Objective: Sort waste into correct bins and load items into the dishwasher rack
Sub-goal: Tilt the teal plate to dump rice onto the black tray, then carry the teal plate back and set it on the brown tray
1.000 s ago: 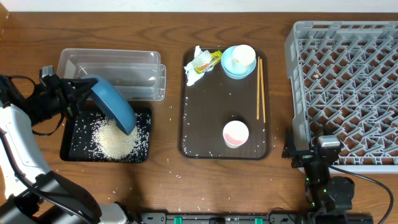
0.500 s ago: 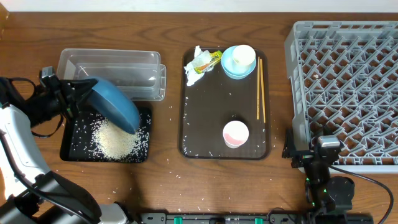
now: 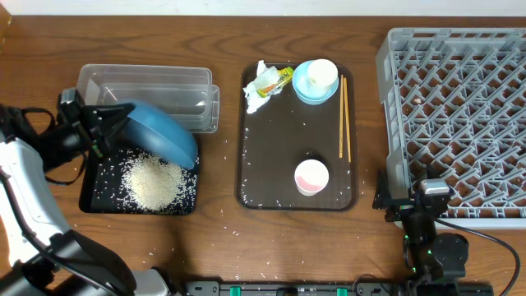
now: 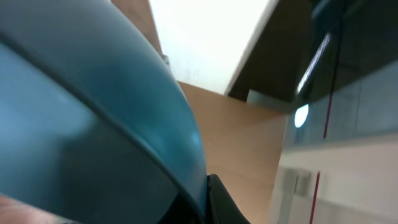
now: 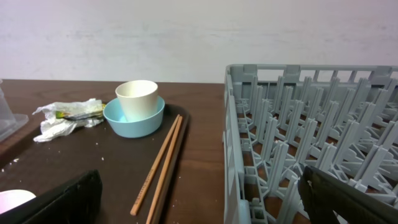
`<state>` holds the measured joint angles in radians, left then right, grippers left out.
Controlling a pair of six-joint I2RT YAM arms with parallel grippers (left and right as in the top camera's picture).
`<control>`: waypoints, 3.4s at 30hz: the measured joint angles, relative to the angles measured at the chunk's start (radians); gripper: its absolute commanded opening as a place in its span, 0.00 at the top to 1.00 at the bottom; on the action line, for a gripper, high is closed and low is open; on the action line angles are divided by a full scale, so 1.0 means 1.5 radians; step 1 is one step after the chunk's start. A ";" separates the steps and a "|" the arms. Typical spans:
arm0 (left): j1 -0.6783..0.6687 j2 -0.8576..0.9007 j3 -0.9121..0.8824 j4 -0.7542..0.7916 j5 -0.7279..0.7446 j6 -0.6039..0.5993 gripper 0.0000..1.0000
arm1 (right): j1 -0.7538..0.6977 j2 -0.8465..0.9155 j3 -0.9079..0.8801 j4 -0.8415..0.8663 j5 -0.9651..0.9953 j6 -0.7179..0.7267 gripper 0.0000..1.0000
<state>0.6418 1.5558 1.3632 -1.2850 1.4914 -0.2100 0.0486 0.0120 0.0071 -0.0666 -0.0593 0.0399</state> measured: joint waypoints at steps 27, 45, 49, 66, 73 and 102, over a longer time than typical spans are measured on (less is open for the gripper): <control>-0.660 -0.184 0.056 0.393 -0.596 -0.198 0.94 | 0.000 0.000 0.000 0.000 0.000 0.000 0.01; -0.920 0.122 0.056 0.527 -0.980 -0.151 0.94 | 0.000 0.000 0.000 0.000 0.000 0.000 0.01; -0.918 0.143 0.056 0.528 -0.979 -0.152 0.93 | 0.000 0.000 0.000 0.000 0.000 0.000 0.01; -0.919 0.202 0.056 0.508 -0.946 -0.160 0.73 | 0.000 0.000 0.000 0.000 0.000 0.000 0.01; -0.919 0.201 0.056 0.503 -0.946 -0.160 0.61 | 0.000 0.000 0.000 0.000 0.000 0.000 0.01; -0.873 -0.022 0.051 0.207 -0.947 -0.157 0.19 | 0.000 0.000 0.000 0.000 0.000 0.000 0.01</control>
<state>-0.6682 1.5234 1.4395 -0.9745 0.0715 -0.4450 0.0486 0.0120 0.0071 -0.0666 -0.0593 0.0399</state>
